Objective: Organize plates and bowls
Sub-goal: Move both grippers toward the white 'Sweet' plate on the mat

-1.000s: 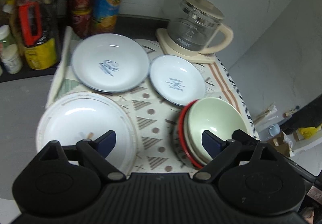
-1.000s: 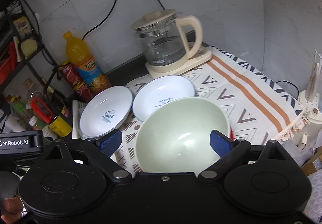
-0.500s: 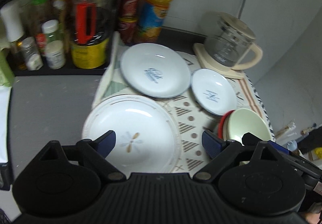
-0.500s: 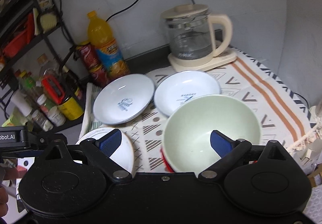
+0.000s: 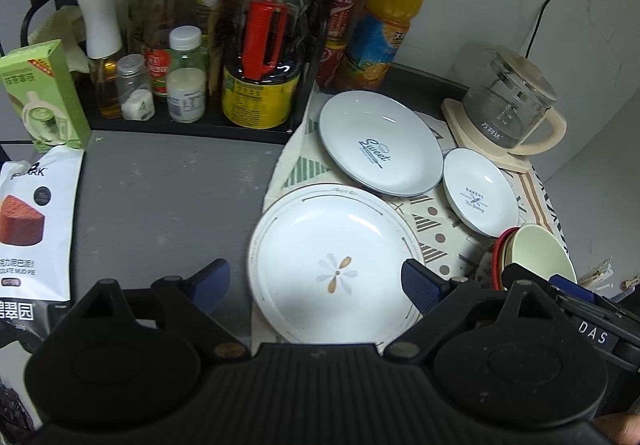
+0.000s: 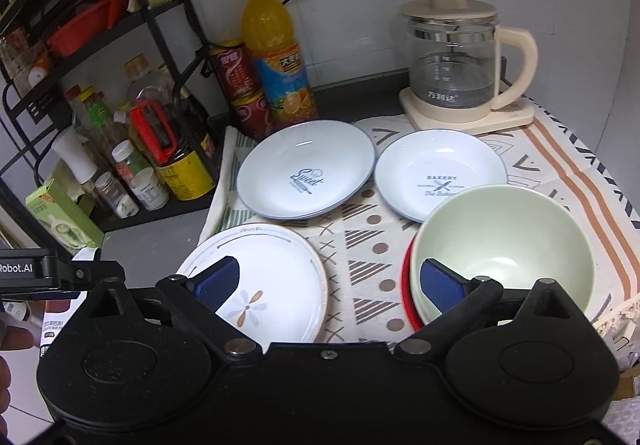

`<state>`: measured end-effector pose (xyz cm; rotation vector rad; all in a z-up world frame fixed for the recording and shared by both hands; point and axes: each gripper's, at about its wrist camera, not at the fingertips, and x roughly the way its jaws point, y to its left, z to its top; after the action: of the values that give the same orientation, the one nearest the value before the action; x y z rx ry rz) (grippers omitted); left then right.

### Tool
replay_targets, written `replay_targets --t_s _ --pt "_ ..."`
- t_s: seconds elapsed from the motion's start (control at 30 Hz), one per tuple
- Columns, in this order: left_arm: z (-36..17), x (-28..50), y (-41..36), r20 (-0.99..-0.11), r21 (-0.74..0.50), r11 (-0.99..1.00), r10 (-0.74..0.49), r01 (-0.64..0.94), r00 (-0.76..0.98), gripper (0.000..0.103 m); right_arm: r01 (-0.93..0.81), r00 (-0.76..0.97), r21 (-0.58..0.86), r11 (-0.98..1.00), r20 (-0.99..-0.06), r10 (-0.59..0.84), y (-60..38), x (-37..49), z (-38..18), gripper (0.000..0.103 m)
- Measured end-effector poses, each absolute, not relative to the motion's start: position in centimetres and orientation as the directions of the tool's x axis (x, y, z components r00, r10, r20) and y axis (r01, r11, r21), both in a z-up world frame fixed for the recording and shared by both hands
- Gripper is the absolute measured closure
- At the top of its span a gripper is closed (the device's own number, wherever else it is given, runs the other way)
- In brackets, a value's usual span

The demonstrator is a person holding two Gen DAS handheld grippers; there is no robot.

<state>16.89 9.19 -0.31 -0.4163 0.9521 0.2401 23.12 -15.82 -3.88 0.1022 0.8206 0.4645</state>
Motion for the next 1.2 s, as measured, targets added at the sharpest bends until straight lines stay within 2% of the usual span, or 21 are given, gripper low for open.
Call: replay_targets --t_s 0.13,0.57,1.2 --pt "-0.3 16.5 9.4 -0.829 -0.235 0.896 0.017 -0.376 0.558 0.012 -0.378 0.587 0.253 0.891 -0.679 0.442 -15.3 22.6 -3.5 0.001" --pt "-1.3 18.1 8.9 -0.833 -0.252 0.895 -0.007 -0.369 0.552 0.012 -0.400 0.590 0.208 0.893 -0.687 0.424 -16.0 22.8 -3.5 0.000" --pt "-3.5 23.5 10.0 -0.835 -0.301 0.833 0.005 -0.465 0.550 0.012 -0.390 0.574 0.265 0.882 -0.679 0.457 -15.1 30.1 -4.6 0.000"
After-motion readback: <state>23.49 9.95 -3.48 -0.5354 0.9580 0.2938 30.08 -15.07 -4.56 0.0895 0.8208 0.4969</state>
